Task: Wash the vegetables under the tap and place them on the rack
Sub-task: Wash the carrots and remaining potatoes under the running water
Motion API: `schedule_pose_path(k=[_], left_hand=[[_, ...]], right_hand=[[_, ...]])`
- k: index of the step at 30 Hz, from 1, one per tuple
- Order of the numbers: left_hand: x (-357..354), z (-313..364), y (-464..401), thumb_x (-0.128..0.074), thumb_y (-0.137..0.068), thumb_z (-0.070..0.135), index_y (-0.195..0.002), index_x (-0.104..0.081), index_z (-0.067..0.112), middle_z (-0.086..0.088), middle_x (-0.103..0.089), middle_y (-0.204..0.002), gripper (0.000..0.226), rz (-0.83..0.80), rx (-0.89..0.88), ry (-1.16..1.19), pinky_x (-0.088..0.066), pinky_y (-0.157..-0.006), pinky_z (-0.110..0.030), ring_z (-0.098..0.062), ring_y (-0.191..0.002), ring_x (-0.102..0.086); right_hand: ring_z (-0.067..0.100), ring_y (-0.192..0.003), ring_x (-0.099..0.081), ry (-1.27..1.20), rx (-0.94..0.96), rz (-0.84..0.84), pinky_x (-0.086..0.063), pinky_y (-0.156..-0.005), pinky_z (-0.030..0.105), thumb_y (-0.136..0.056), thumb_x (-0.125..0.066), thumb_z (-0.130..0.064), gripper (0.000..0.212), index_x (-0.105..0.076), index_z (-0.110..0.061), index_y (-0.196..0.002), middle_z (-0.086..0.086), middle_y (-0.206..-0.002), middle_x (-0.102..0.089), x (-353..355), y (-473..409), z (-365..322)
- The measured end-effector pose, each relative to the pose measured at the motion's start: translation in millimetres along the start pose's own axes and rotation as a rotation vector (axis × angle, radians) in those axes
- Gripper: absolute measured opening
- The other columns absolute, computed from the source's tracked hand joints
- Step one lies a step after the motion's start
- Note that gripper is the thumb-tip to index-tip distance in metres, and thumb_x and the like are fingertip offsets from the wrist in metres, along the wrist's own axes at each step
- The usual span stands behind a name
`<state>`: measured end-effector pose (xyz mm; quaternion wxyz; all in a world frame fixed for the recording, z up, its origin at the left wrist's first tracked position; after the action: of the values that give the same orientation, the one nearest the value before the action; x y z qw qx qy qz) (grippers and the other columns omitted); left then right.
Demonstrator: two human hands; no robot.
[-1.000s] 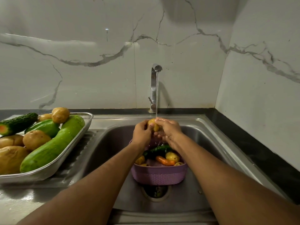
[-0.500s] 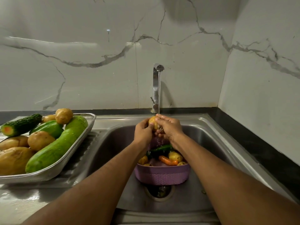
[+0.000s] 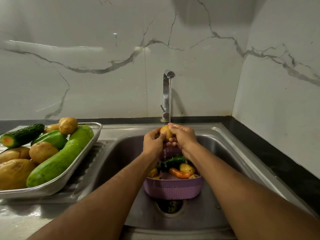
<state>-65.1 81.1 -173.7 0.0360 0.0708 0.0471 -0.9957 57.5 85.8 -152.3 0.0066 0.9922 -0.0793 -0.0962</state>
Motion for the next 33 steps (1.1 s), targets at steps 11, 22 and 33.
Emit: schedule_pose_path(k=[11,22,33], left_hand=[[1.6,5.5,4.2,-0.045,-0.109,0.018,-0.138,-0.057,0.019,-0.011,-0.068,-0.123,0.031,-0.052,0.005,-0.046,-0.063,-0.083,-0.035,-0.022,-0.103,-0.071],[-11.8,5.1,10.0,-0.026,-0.109,0.054,-0.124,-0.052,0.021,0.001,-0.063,-0.115,0.044,-0.033,-0.116,-0.549,-0.051,-0.097,-0.042,-0.018,-0.104,-0.062],[-7.7,-1.9,0.7,-0.030,-0.112,0.042,-0.132,-0.051,0.015,-0.011,-0.064,-0.122,0.040,-0.043,-0.009,-0.244,-0.053,-0.094,-0.037,-0.023,-0.111,-0.064]], right_hand=[[0.008,-0.048,-0.056,-0.003,0.008,0.074,-0.051,-0.049,0.025,-0.093,-0.076,-0.023,0.017,-0.075,-0.014,-0.108,0.008,-0.071,-0.069,-2.1,6.6,3.2],[0.009,-0.055,-0.062,0.124,0.080,0.190,-0.053,-0.056,0.024,-0.084,-0.083,-0.044,0.027,-0.078,-0.017,-0.085,0.000,-0.062,-0.069,2.4,5.7,0.5],[0.015,-0.061,-0.058,0.066,-0.052,0.002,-0.059,-0.065,0.035,-0.099,-0.067,-0.030,0.017,-0.074,-0.017,-0.107,0.008,-0.069,-0.065,-3.2,4.5,7.0]])
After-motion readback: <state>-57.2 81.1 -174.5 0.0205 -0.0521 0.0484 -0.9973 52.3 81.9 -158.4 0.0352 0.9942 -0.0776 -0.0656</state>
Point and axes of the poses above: each hand's wrist, its own y-axis away from the middle knuckle, its own x-axis out of the back of the hand, z = x × y, the point moved 4 cm from there along -y, towards the middle knuckle
